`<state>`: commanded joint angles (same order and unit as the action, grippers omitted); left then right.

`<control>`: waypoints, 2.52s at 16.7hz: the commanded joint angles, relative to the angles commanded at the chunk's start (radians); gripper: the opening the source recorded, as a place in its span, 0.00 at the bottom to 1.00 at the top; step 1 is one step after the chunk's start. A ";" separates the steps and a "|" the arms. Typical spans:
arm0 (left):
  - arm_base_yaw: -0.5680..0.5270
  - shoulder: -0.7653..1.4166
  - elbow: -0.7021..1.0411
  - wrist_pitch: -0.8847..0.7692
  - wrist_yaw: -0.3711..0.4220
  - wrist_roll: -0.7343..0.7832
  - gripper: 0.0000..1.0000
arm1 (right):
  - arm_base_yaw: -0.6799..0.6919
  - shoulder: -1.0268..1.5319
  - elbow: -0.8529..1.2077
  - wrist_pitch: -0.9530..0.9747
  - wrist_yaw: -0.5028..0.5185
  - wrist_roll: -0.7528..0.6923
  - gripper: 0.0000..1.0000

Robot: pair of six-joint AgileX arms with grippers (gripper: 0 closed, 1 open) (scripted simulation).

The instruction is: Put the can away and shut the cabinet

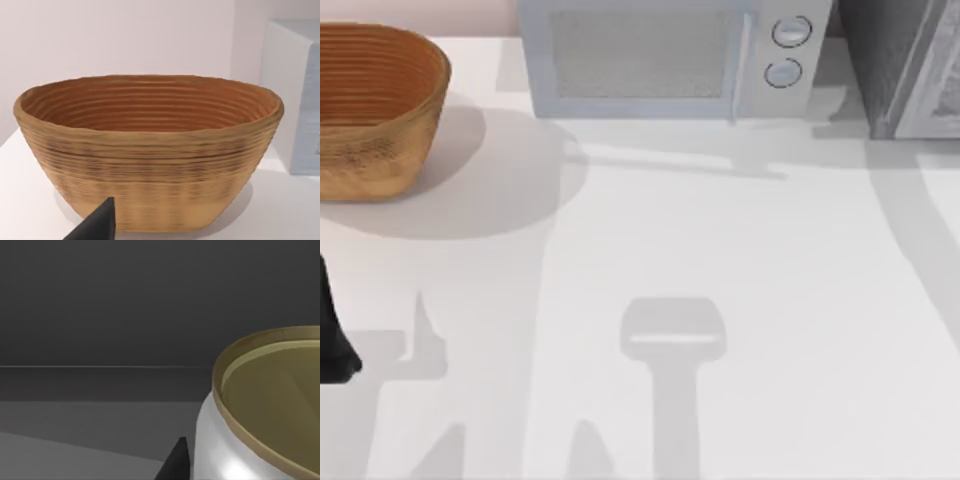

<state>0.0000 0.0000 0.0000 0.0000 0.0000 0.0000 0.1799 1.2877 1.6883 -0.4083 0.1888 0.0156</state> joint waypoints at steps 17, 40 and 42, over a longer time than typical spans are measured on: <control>0.000 0.000 0.000 0.000 0.000 0.000 1.00 | -0.029 0.349 0.443 -0.124 -0.021 0.003 0.00; 0.000 0.000 0.000 0.000 0.000 0.000 1.00 | -0.082 0.802 1.080 -0.272 -0.066 0.002 0.60; 0.000 0.000 0.000 0.000 0.000 0.000 1.00 | -0.082 0.802 1.080 -0.272 -0.066 0.002 0.75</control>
<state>0.0000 0.0000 0.0000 0.0000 0.0000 0.0000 0.0974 2.0895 2.7680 -0.6799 0.1224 0.0176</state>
